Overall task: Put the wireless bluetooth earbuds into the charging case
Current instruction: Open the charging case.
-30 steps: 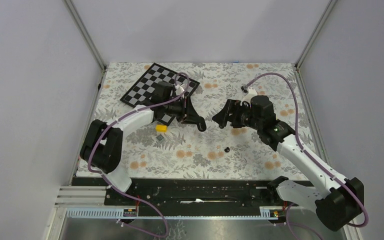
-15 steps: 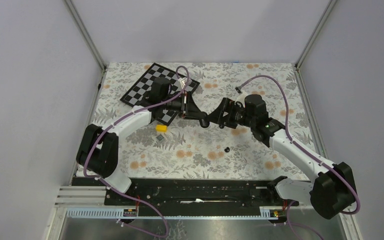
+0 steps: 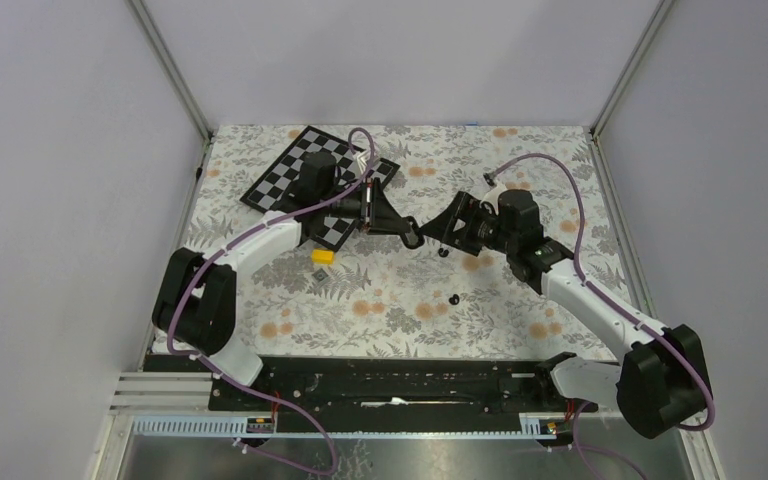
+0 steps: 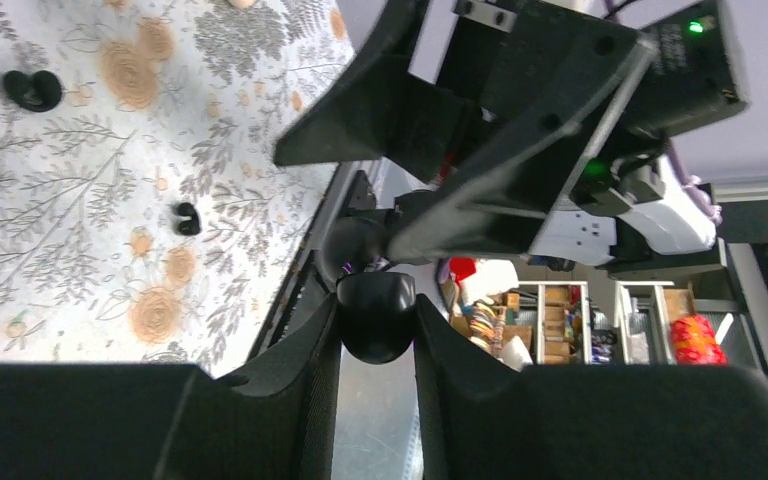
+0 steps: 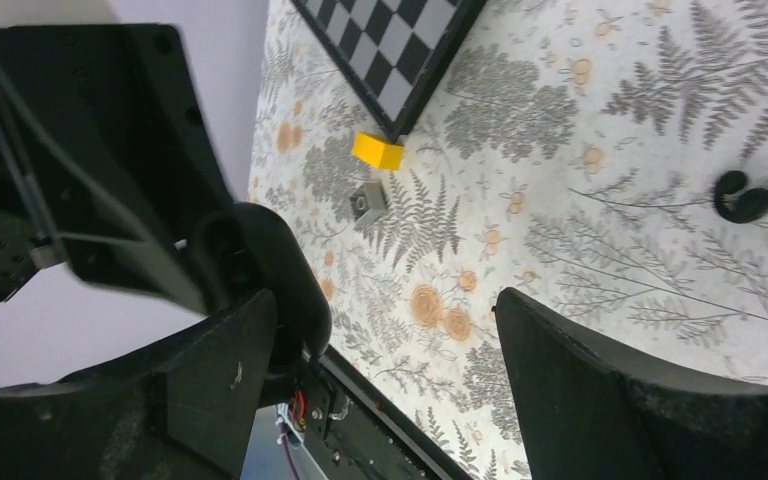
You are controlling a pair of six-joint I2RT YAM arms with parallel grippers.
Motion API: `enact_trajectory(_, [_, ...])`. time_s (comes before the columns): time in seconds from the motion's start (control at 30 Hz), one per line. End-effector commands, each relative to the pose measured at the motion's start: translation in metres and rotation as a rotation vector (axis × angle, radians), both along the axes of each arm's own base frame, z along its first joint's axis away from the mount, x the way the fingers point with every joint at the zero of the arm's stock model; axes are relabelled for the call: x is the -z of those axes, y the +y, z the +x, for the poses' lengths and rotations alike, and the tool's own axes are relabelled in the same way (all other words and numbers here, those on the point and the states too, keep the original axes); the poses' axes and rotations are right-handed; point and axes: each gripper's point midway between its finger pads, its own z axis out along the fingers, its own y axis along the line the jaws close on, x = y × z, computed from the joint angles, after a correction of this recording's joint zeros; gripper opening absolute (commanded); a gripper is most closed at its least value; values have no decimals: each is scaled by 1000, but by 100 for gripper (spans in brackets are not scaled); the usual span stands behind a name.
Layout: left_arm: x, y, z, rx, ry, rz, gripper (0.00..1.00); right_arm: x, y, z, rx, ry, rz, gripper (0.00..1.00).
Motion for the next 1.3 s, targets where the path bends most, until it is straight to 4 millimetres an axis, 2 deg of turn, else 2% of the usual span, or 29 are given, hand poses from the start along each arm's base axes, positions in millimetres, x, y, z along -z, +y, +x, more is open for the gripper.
enact_trajectory(0.0, [-44, -1, -12, 79, -116, -107, 0, 17, -16, 5, 58, 35, -49, 87])
enact_trajectory(0.23, [-43, 0, -16, 79, -118, -106, 0, 12, -16, 8, 48, 29, -38, 88])
enact_trajectory(0.53, [-32, 1, -14, 71, -112, -79, 0, -26, -20, -3, 51, -61, 9, 89])
enact_trajectory(0.73, [-39, 3, -20, 107, -152, -96, 0, -52, -11, -14, -20, -117, 92, 88])
enact_trajectory(0.8, [-44, 3, -24, 125, -171, -107, 0, -57, -4, -18, -68, -119, 127, 85])
enact_trajectory(0.97, [-52, 6, -32, 161, -212, -126, 0, -65, 6, -26, -138, -124, 203, 67])
enact_trajectory(1.27, [-60, 7, -43, 200, -242, -147, 0, -66, 15, -33, -211, -106, 282, 58])
